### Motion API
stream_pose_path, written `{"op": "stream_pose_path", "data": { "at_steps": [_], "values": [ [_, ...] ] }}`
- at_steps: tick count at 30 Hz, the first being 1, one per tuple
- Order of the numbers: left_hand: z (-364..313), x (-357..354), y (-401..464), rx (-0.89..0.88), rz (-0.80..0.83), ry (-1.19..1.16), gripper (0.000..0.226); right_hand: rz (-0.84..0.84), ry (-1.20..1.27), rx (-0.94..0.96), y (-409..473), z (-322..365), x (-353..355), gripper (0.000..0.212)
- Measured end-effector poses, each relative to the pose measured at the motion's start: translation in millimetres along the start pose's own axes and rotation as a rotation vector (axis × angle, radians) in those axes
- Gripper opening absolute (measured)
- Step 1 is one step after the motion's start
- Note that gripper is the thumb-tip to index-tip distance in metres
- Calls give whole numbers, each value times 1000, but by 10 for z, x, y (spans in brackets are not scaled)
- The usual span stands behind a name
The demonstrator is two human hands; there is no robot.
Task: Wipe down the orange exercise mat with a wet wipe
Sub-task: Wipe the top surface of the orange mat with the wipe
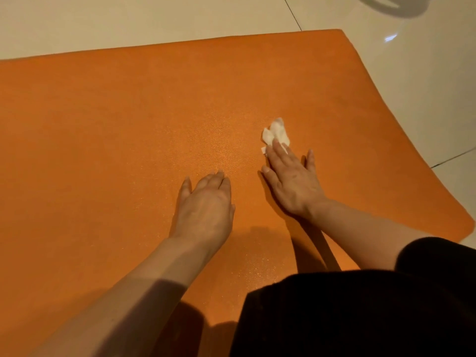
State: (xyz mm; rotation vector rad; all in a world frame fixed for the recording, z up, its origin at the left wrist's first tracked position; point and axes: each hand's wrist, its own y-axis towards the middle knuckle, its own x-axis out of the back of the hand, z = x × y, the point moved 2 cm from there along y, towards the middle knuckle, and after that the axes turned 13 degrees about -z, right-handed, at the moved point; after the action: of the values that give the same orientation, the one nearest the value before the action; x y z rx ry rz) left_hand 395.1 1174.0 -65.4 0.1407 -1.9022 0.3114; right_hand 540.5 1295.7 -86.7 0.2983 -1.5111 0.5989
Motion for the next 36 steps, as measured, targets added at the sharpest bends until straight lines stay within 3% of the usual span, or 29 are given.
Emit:
{"op": "stream_pose_path", "data": {
  "at_steps": [2,7,14,19,23,28,34,36],
  "values": [
    [-26,10,-26,-3,-6,3,57,2,19,-48,-11,82,15,60],
    [-113,23,-103,6,-14,-23,53,53,135,194,-394,478,-42,72],
    [-148,90,-219,-29,14,17,50,58,47,-127,-301,91,36,62],
    [-190,75,-312,-24,2,5,46,40,157,63,-700,364,52,61],
    [-215,63,-390,-26,12,-2,46,20,192,-45,-738,211,69,57],
    [-199,87,-428,-28,-8,-4,41,-193,254,-97,-593,211,134,49],
    [-227,73,-498,-31,-12,-14,35,-17,241,-79,-538,276,54,56],
    [-231,65,-534,-38,-18,-13,34,5,279,3,-660,376,102,56]
  ]
}}
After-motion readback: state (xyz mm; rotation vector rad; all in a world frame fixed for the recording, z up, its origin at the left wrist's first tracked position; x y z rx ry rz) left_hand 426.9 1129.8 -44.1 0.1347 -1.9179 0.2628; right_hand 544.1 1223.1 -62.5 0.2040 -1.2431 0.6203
